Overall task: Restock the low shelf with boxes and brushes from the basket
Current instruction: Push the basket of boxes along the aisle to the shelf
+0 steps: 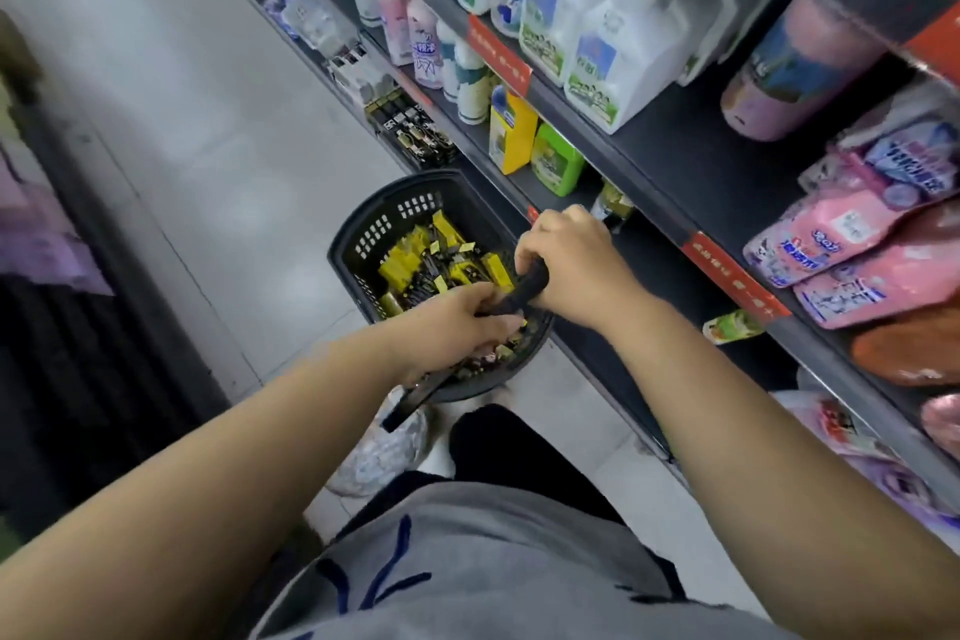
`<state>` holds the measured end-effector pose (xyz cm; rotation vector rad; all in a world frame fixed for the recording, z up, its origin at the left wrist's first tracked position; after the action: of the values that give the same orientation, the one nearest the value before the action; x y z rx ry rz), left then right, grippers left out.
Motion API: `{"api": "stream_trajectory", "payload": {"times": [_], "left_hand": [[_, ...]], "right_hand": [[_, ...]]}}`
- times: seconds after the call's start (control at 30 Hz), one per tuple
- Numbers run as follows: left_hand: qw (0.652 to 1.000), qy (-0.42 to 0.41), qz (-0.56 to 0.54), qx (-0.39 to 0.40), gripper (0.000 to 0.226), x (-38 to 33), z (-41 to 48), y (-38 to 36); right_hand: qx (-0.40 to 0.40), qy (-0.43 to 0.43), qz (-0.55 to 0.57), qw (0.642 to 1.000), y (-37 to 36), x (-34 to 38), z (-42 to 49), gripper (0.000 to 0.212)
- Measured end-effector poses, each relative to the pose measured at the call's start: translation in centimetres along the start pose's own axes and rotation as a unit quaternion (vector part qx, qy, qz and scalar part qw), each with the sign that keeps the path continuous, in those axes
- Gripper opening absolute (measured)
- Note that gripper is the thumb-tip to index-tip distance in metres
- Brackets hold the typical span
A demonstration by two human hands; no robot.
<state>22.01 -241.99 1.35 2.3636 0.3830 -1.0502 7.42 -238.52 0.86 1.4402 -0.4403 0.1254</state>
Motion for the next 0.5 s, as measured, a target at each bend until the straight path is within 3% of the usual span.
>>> {"api": "stream_trajectory", "payload": {"times": [0.17,0.27,0.4,0.5], "left_hand": [[0.999,0.000,-0.041,0.007,0.016,0.5,2.4,5.1],[0.996,-0.015,-0.054,0.067,0.015,0.6,3.9,6.8],[0.990,0.008,-0.107,0.094,0.014,1.0,6.9,10.2],[0.987,0.052,-0.126,0.090,0.014,2.3,9.5,14.5]], "right_hand": [[0.000,-0.008,-0.001,1.000,-0.7,2.1,5.8,0.032],[-0.084,-0.095,0.057,0.990,-1.3,2.4,5.5,0.056],[-0.221,-0.264,0.160,0.925,-2.4,2.3,4.6,0.065],[-0.150,-0.333,0.180,0.913,-4.7,2.7,5.0,0.057]]}}
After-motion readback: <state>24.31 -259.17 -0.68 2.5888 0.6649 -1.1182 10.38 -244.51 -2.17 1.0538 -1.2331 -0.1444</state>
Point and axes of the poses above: each hand's wrist, its own z-axis towards the middle knuckle, its own y-axis out of the back of the hand, x = y × z, the point moved 3 cm from there along z, towards the middle knuckle, and after that the axes turned 12 degrees about -x, right-handed, at the moved point
